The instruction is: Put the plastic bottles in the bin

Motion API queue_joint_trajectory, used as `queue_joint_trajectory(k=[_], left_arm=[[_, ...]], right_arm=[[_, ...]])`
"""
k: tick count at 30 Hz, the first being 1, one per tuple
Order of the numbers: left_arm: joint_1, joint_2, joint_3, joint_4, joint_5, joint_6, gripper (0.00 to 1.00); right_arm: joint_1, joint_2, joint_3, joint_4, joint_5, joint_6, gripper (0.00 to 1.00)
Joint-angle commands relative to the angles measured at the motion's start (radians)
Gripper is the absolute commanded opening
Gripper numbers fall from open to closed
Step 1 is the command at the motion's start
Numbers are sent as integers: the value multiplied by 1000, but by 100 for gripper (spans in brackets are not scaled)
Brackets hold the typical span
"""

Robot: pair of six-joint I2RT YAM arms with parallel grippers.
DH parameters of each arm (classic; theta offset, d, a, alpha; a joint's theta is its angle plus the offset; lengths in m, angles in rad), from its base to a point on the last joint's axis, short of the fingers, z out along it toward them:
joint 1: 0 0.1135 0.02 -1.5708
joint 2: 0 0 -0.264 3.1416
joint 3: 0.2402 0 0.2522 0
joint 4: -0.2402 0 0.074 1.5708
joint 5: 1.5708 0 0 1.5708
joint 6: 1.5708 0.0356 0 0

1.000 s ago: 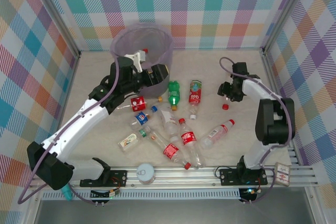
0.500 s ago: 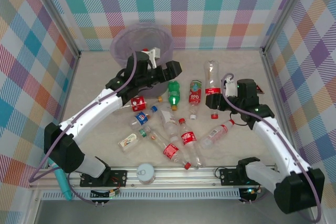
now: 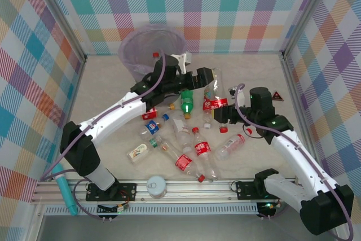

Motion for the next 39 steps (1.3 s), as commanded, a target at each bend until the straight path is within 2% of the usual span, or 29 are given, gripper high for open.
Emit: queue_joint_trajectory(k=[1, 4, 9, 19, 22, 25, 32, 39], left_arm=[[-25, 29, 34, 54, 27, -25, 100], [-42, 59, 46, 79, 41, -39, 100], [-56, 96, 74, 86, 56, -45, 92], [-58, 114, 73, 106, 47, -50, 61], [-57, 117, 74, 109, 37, -47, 55], [-54, 119, 77, 108, 19, -37, 53], [-23, 128, 102, 125, -5, -26, 46], [17, 164, 210, 163, -59, 21, 39]], right_arm=[[17, 6, 21, 66, -26, -5, 49], [24, 23, 25, 71, -22, -4, 49], [28, 34, 29, 78, -13, -1, 49], [29, 56, 43, 70, -11, -6, 49], [30, 56, 50, 64, -8, -11, 51], [29, 55, 62, 42, 3, -21, 61], [27, 43, 156, -120, 49, -71, 99], [-59, -46, 279, -343, 164, -26, 99]])
